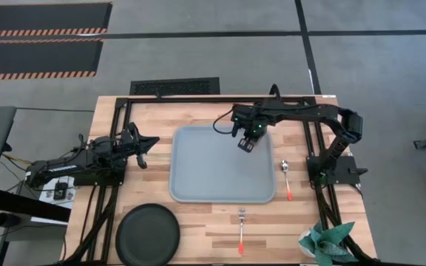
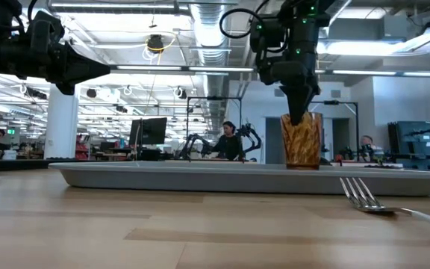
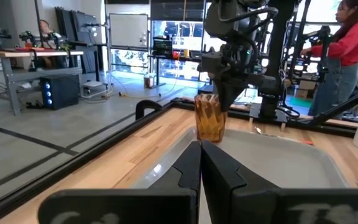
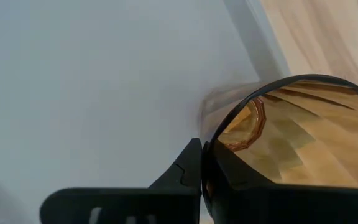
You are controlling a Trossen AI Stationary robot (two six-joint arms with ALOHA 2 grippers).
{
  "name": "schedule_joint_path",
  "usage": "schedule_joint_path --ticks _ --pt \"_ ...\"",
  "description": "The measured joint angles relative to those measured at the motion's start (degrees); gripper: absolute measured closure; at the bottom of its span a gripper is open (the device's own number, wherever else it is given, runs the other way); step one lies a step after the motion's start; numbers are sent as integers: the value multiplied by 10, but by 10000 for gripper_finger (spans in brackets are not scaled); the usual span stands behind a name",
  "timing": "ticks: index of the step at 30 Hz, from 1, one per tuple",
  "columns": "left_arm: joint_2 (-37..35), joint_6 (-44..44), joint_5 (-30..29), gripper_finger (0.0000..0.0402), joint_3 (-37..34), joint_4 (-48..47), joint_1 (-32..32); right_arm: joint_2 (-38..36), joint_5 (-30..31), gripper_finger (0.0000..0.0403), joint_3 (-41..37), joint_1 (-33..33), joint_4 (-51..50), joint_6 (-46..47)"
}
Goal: Pick and place plate/cup/fork/spoon on tray
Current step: Put the brown cup on the gray serving tray
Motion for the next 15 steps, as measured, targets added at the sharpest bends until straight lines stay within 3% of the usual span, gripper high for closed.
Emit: schedule_joint_path --ticks 15 --pt "0 -3 0 401 0 0 0 5 -8 379 0 -21 -2 11"
